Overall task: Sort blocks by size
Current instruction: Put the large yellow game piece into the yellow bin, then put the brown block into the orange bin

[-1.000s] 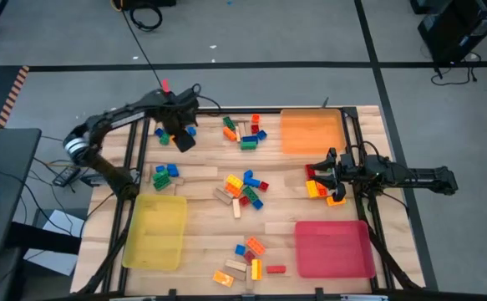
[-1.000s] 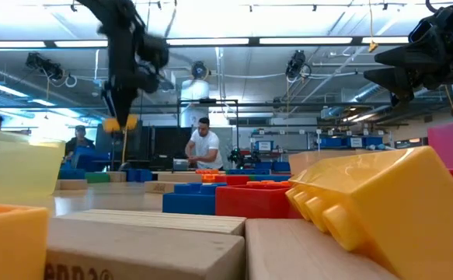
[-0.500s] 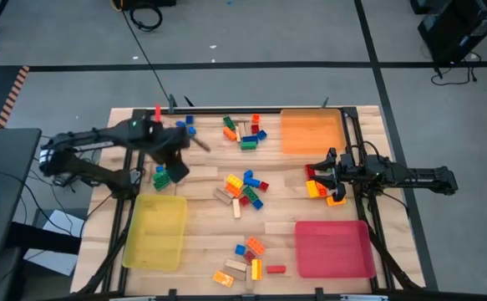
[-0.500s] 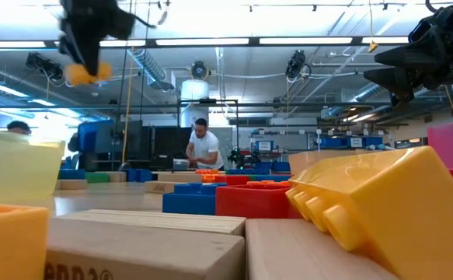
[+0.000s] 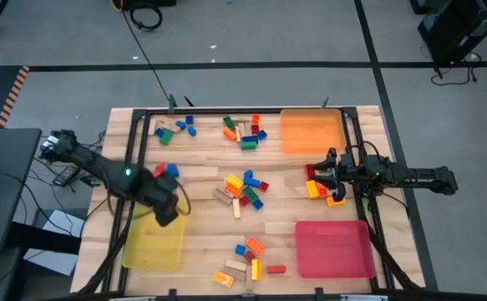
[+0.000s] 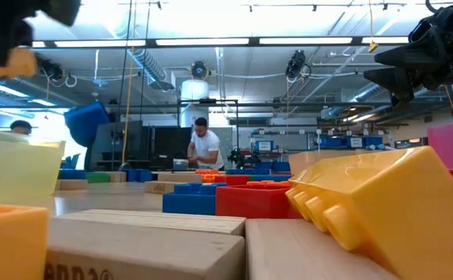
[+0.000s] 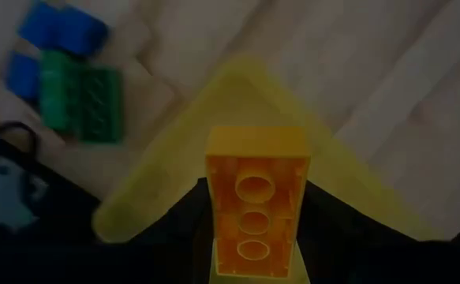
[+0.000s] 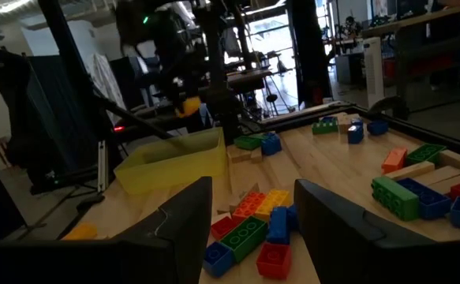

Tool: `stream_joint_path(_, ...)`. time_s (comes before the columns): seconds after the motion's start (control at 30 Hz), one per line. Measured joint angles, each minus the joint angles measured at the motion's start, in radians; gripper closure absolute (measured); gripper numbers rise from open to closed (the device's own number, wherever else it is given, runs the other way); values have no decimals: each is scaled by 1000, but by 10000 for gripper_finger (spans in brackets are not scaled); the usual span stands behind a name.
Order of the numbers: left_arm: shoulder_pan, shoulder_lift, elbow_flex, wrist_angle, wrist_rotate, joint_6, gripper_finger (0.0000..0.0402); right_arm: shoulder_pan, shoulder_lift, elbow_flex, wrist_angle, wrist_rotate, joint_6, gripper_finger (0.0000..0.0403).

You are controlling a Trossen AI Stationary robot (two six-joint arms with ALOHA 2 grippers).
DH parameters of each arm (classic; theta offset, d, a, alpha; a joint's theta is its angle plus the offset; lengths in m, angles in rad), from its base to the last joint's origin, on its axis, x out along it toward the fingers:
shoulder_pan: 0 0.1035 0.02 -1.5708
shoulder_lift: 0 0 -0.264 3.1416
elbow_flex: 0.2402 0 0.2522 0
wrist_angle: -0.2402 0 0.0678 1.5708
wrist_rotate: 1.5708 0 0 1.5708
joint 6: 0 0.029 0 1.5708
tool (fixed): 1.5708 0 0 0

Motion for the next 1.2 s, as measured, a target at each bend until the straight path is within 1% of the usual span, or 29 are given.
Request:
stream_joint_path(0.2,-104,0,-172,209,58,-75,251,0,0,0,0,0,0,208)
stream_joint_path(0.3,-125,0,-259,338,83,-100,245,0,0,0,0,0,0,208)
stream_joint_path(0.4,-139,0,-326,422,97,-122,243,0,0,0,0,0,0,208)
stream_joint_path(0.57,-147,0,-387,443,99,-145,240,0,0,0,0,0,0,208)
stream_joint_path(0.67,-147,0,-404,440,99,-149,230,0,0,0,0,0,0,208)
stream_joint_path(0.8,-147,0,-409,443,103,-149,200,0,0,0,0,0,0,208)
stream_joint_path(0.97,-147,0,-409,440,103,-148,150,0,0,0,0,0,0,208)
stream_joint_path(1.07,-146,0,-408,440,92,-118,125,0,0,0,0,0,0,208)
stream_joint_path(1.2,-135,0,-406,440,85,-92,111,0,0,0,0,0,0,208)
